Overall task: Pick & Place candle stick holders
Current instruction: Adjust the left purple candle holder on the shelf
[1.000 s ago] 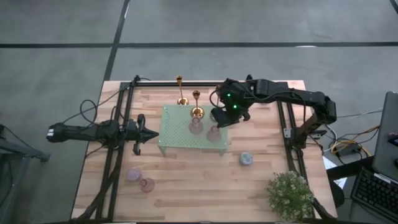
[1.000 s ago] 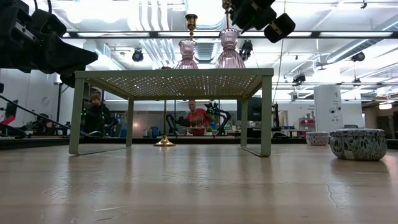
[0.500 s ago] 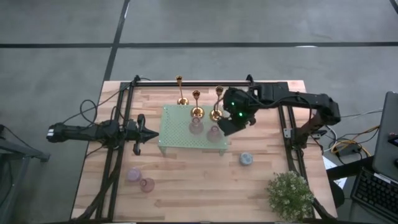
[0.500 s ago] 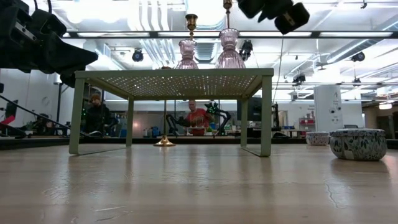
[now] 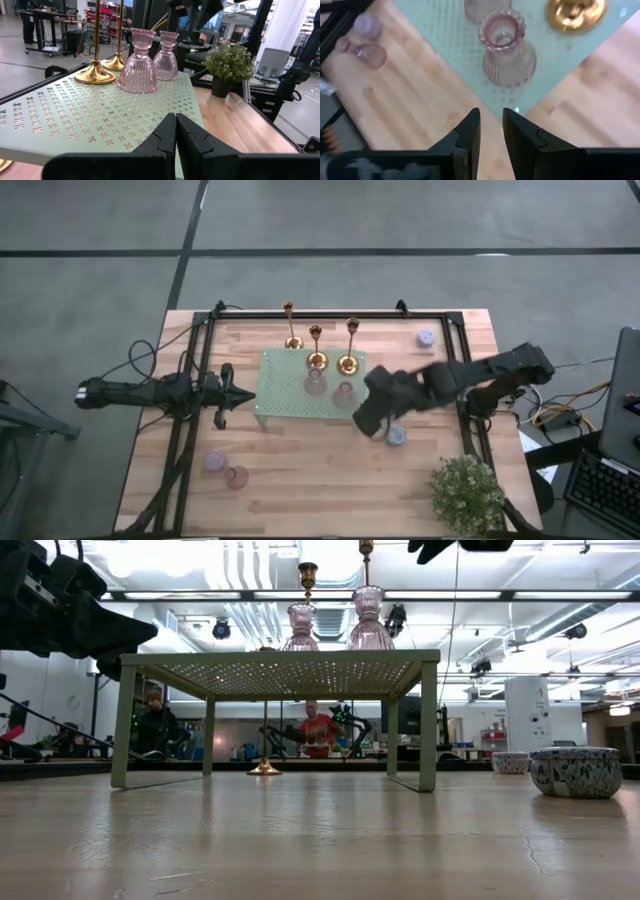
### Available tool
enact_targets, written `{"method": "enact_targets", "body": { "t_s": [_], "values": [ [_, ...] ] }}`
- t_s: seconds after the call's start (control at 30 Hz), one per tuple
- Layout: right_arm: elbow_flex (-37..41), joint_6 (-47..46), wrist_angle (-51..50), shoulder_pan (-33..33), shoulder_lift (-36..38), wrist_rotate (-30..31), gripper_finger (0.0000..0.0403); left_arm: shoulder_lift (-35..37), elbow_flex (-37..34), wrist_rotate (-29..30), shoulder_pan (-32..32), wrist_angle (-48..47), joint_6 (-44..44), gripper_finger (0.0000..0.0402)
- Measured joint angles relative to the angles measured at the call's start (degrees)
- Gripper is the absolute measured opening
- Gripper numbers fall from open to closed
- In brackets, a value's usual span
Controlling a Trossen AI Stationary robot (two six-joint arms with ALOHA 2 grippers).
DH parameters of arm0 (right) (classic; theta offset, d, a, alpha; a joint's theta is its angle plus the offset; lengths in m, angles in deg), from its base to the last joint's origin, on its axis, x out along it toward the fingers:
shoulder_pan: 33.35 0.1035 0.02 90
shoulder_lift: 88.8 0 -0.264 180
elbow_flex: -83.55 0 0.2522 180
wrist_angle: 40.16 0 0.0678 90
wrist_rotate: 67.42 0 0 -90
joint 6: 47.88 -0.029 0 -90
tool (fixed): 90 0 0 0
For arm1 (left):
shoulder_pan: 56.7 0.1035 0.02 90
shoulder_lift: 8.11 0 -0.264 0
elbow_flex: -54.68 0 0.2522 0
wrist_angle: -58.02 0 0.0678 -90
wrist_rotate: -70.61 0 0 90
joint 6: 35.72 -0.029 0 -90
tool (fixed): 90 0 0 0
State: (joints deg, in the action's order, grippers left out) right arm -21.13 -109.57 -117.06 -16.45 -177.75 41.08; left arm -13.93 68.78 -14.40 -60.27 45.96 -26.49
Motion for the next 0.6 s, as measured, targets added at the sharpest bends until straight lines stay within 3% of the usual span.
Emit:
{"method": "enact_targets", "body": {
  "t_s": [0.23, 0.47, 0.6],
  "values": [
    [6.7, -2.4, 12.1, 7.1, -2.8, 14.8, 0.0084, 0.0, 0.0, 0.0, 0.0, 0.1, 0.0, 0.0014],
    [11.4, -2.2, 22.7, 8.9, -7.0, 19.2, 0.0064, -0.4, 0.0, 0.0, 0.0, 0.1, 0.0, 0.0014],
    [12.3, -0.1, 23.1, 9.9, -8.7, 23.5, 0.0046, -0.7, 0.0, 0.0, 0.0, 0.1, 0.0, 0.0014]
  ]
}}
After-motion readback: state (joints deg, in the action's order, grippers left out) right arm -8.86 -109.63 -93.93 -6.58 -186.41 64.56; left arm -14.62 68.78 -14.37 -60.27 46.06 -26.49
